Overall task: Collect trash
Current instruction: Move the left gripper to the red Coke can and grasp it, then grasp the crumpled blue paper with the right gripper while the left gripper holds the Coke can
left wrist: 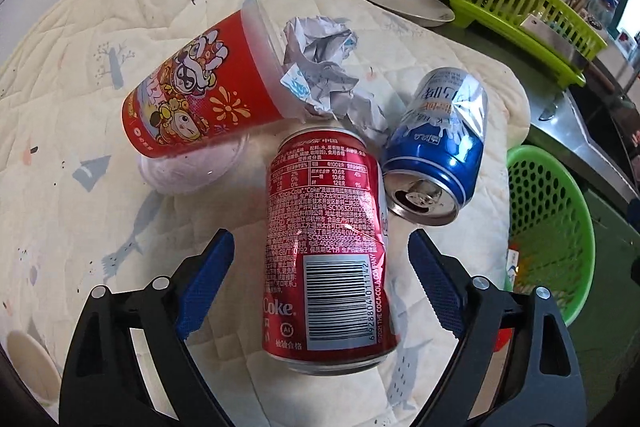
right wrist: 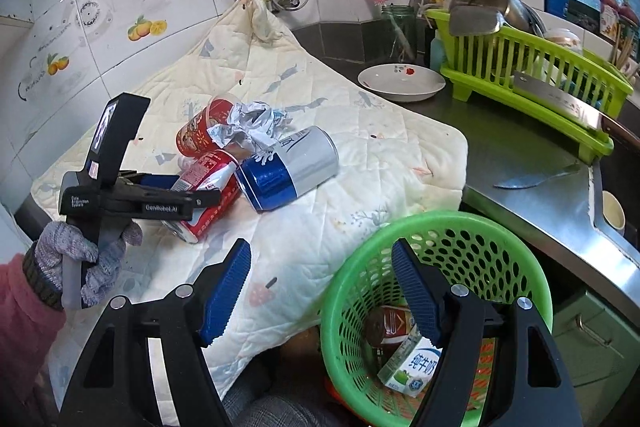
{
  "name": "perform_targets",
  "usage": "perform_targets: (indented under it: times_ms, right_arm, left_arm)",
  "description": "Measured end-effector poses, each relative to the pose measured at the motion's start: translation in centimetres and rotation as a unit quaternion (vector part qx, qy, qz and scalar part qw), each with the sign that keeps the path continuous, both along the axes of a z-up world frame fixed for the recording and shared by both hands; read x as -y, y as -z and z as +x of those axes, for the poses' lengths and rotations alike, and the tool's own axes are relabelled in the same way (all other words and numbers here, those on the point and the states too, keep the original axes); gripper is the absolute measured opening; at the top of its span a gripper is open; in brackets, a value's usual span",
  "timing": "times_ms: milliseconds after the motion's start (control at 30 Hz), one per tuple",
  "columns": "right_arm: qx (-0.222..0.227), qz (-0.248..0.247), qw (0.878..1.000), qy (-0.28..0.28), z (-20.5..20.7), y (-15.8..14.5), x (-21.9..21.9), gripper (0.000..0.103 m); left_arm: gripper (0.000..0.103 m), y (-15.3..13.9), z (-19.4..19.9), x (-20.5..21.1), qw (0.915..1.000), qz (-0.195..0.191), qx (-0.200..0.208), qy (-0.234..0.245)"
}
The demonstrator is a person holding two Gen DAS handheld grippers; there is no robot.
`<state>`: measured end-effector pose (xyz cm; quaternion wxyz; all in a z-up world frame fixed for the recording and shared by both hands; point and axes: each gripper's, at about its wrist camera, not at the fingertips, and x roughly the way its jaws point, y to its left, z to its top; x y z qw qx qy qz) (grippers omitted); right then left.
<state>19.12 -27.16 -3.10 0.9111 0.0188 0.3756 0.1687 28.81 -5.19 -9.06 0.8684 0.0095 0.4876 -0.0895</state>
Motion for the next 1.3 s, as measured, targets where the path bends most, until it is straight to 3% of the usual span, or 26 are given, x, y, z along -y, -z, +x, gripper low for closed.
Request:
perform_targets:
  times_ms: [133,167,567,867,1067,1300]
  right_arm:
    - [-0.001,-0.003,1.000,-0.007,1.0,-0.2,-0.7,0.070]
    - [-0.002,-0.003,1.000,-0.010,1.2,-0.3,-0.9,0.070]
    - [-0.006,0.013,0.999,-0.047,6.3,-2.2,-4.9,0.070]
    - [-0.037,0.042,0.996,-0.071,13.1,-3.1,-10.2,0.070]
    - [-0.088,0.071,0.991,-0.070,18.1,-1.2,-13.0,0.067]
    - [-0.122,0.086,0.987,-0.057,21.2,1.3,-14.2,0.067]
  left_arm:
    - [0.061,0.4,0.1,-0.4,0.9999,-0.010,-0.010,0.005]
    - [0.058,0.5,0.1,-0.5,0.9998,-0.013,-0.011,0.006]
    - [0.057,-1.7,-3.7,-3.5,0.9992,-0.034,0.022,-0.008]
    - [0.057,-3.2,-5.9,-6.5,0.9980,-0.042,0.039,-0.025]
    - [0.057,-3.8,-6.7,-7.8,0.9971,-0.047,0.051,-0.030]
    - [0.057,-3.4,-6.8,-8.8,0.9970,-0.049,0.050,-0.033]
